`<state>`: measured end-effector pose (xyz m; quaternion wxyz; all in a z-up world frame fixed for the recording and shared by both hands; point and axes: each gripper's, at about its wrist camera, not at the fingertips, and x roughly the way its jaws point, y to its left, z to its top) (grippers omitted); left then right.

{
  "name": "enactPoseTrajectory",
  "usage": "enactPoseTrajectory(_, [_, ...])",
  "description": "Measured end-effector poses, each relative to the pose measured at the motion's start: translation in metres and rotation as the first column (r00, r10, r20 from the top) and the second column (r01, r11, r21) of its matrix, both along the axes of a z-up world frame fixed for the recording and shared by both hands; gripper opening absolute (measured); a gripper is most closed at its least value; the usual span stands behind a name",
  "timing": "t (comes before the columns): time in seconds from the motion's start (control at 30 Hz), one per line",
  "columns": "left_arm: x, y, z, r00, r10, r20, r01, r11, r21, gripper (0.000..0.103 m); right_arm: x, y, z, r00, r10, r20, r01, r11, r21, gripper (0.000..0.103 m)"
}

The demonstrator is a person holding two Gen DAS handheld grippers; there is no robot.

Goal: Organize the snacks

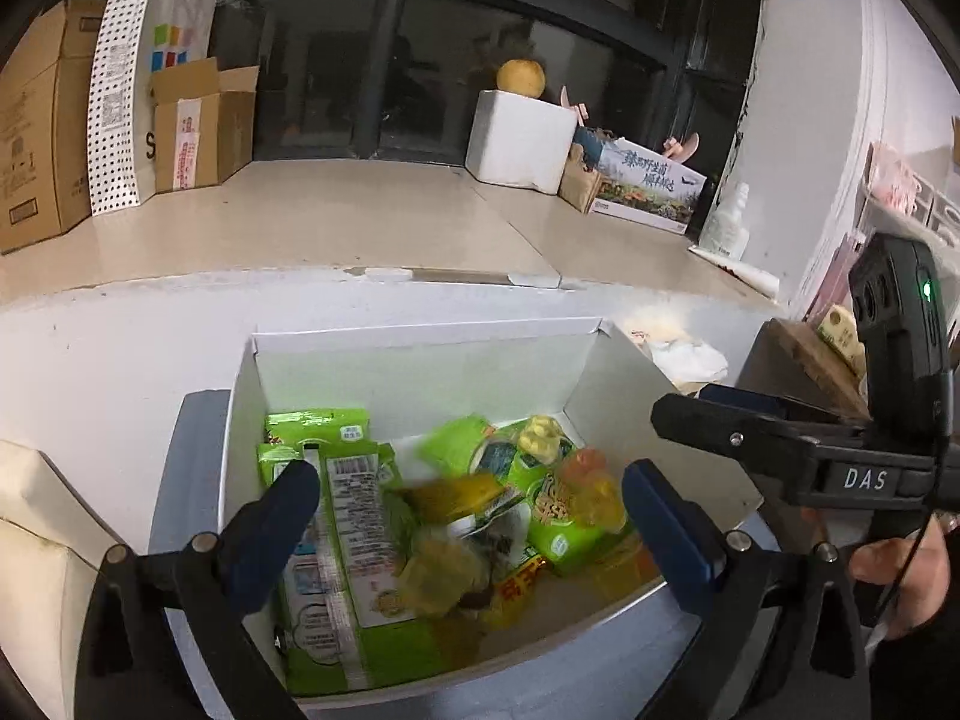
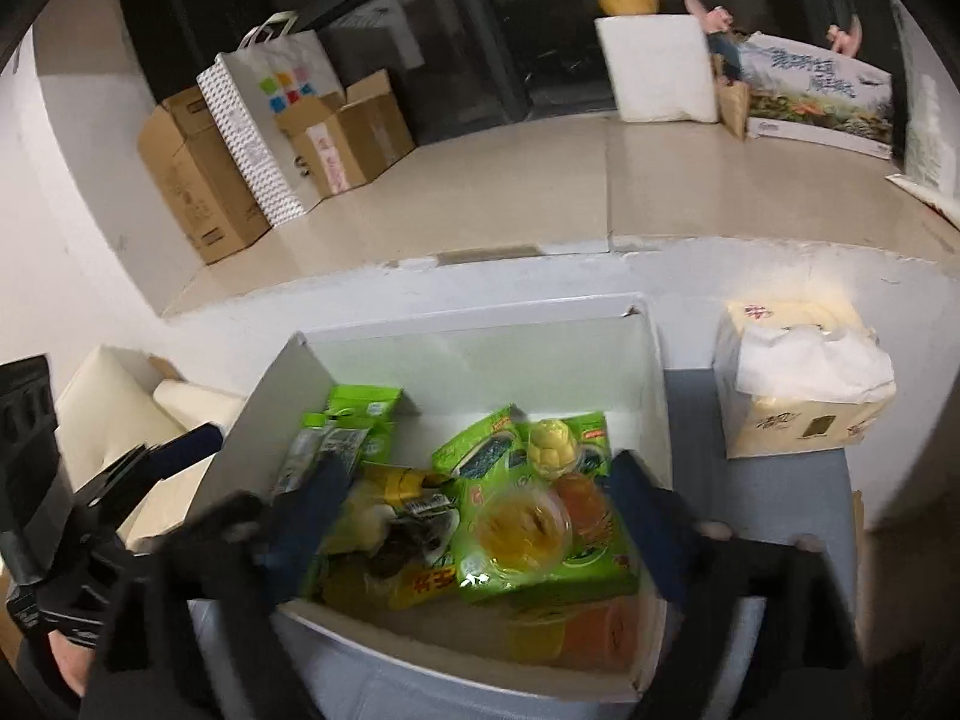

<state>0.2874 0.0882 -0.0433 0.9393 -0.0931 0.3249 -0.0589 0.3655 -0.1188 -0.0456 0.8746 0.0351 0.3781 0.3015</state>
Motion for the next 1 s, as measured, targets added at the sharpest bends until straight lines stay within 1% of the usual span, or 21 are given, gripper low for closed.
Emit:
enactPoseTrajectory(0.03, [-0.001,0.001,0.0,1.0,0.002,-0.005,-0.002,1.0,-0.001,0.103,-0.002,-0.002,0.0,1.0,-0.004,0.017,0.004,1.0,0.001,0.098])
enactPoseTrajectory(0.1, [-0.003,0.002,0.001,1.0,0.013,-0.018,-0.012,1.0,0.015,0.103,-0.002,-0.003,0.0,1.0,-0.017,0.018,0.017,1.0,-0.015,0.103])
enactPoseTrajectory(0.13, [-0.005,0.002,0.002,1.0,0.019,-0.023,-0.018,0.999,0.028,0.103,-0.003,-0.005,0.0,1.0,-0.024,0.018,0.024,1.0,-0.015,0.103])
enactPoseTrajectory(0.23, [-0.018,-0.002,0.012,0.999,0.038,0.006,-0.038,0.997,0.069,0.103,-0.009,-0.006,0.004,0.999,-0.031,0.032,0.033,0.999,-0.042,0.103])
enactPoseTrajectory(0.3, [-0.03,-0.006,0.022,0.998,0.045,0.041,-0.048,0.995,0.086,0.103,-0.018,-0.006,0.012,0.997,-0.044,0.066,0.048,0.996,-0.074,0.103])
enactPoseTrajectory(0.33, [-0.044,-0.009,0.029,0.996,0.051,0.078,-0.059,0.994,0.096,0.103,-0.026,-0.005,0.019,0.994,-0.051,0.101,0.061,0.993,-0.103,0.103])
enactPoseTrajectory(0.37, [-0.051,-0.011,0.033,0.994,0.052,0.093,-0.062,0.993,0.1,0.103,-0.035,-0.005,0.025,0.988,-0.058,0.141,0.076,0.989,-0.125,0.103])
enactPoseTrajectory(0.43, [-0.075,-0.015,0.043,0.989,0.074,0.13,-0.085,0.993,0.086,0.103,-0.064,-0.007,0.042,0.962,-0.063,0.265,0.113,0.978,-0.177,0.103])
enactPoseTrajectory(0.47, [-0.084,-0.017,0.046,0.986,0.086,0.144,-0.098,0.992,0.078,0.103,-0.078,-0.009,0.049,0.948,-0.06,0.314,0.124,0.975,-0.187,0.103])
enactPoseTrajectory(0.53, [-0.105,-0.019,0.05,0.985,0.099,0.14,-0.106,0.993,0.044,0.103,-0.1,-0.013,0.058,0.939,-0.062,0.339,0.135,0.971,-0.196,0.103])
enactPoseTrajectory(0.6, [-0.119,-0.02,0.053,0.985,0.12,0.124,-0.125,0.992,0.032,0.103,-0.121,-0.019,0.063,0.932,-0.064,0.356,0.142,0.97,-0.197,0.103])
enactPoseTrajectory(0.7, [-0.152,-0.025,0.06,0.973,0.184,0.139,-0.193,0.98,0.051,0.103,-0.154,-0.028,0.064,0.933,-0.058,0.355,0.134,0.972,-0.192,0.103])
enactPoseTrajectory(0.77, [-0.172,-0.03,0.063,0.969,0.208,0.132,-0.218,0.973,0.073,0.103,-0.175,-0.035,0.063,0.94,-0.039,0.338,0.1,0.981,-0.164,0.103])
enactPoseTrajectory(0.8, [-0.181,-0.033,0.063,0.969,0.214,0.121,-0.224,0.971,0.078,0.103,-0.187,-0.04,0.061,0.945,-0.031,0.327,0.083,0.985,-0.149,0.103])
enactPoseTrajectory(0.87, [-0.192,-0.037,0.06,0.971,0.218,0.099,-0.226,0.971,0.078,0.103,-0.201,-0.046,0.057,0.95,-0.046,0.31,0.088,0.988,-0.123,0.103])
enactPoseTrajectory(1.0, [-0.212,-0.047,0.041,0.976,0.215,0.03,-0.217,0.972,0.089,0.103,-0.231,-0.064,0.045,0.967,-0.071,0.244,0.086,0.995,-0.049,0.103])
